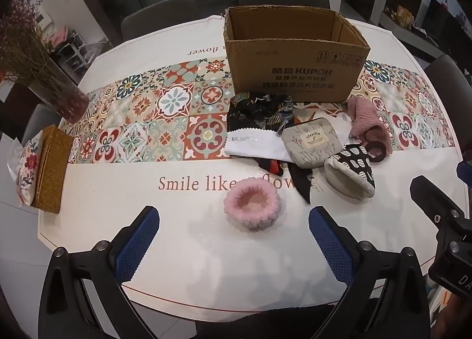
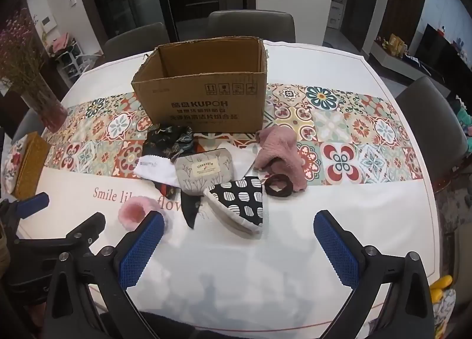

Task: Organize soft objects

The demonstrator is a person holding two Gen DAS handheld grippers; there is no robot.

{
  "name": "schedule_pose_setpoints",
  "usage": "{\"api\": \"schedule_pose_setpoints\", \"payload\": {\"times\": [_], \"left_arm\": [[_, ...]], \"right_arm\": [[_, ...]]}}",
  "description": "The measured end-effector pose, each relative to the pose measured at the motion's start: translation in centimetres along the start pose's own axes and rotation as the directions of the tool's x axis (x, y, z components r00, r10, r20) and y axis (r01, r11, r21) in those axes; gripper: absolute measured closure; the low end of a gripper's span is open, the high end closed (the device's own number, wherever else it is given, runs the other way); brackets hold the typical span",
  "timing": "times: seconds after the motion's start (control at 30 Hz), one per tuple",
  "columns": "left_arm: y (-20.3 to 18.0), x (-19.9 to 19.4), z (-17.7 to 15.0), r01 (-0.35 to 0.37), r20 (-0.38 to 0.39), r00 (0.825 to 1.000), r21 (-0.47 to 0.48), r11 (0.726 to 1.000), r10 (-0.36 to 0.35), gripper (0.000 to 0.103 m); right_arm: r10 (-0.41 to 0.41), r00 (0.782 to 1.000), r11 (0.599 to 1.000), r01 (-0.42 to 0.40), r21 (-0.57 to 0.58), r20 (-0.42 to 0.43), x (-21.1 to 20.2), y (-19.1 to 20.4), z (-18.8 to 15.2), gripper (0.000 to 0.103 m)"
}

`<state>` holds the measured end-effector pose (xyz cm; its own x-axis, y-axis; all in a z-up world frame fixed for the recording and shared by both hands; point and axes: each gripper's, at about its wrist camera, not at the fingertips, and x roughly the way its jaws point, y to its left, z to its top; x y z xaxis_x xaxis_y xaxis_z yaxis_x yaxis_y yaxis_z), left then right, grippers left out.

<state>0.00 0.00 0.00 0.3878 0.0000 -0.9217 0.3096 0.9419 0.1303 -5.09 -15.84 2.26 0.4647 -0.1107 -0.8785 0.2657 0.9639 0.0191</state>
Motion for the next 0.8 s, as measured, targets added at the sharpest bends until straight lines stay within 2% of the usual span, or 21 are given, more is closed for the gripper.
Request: {"api": "schedule_pose_setpoints", "payload": {"times": [0.2,0.27,0.8], "left_arm": [[0.29,-0.09,0.08,0.03,0.009,1.0,-0.012,0.999,-0.029,0.0],[0.72,-0.73,0.19,0.028,0.016,0.999,-0.014,1.0,-0.028,0.0],[0.19,-0.72,-0.1,0.027,0.033,0.999,-0.012,1.0,-0.027,0.0]], "right_arm": [[-0.022,1.0,1.0,0.022,-0.007,0.003,-0.06,0.47,-0.05,0.001],[0.004,1.0,1.0,-0.004,0.008,0.004,-0.17,-0.02,-0.05,0.001],[0.003,1.0,1.0,-0.003,0.01,0.002,-0.41,0.09,-0.11,0.001]]}}
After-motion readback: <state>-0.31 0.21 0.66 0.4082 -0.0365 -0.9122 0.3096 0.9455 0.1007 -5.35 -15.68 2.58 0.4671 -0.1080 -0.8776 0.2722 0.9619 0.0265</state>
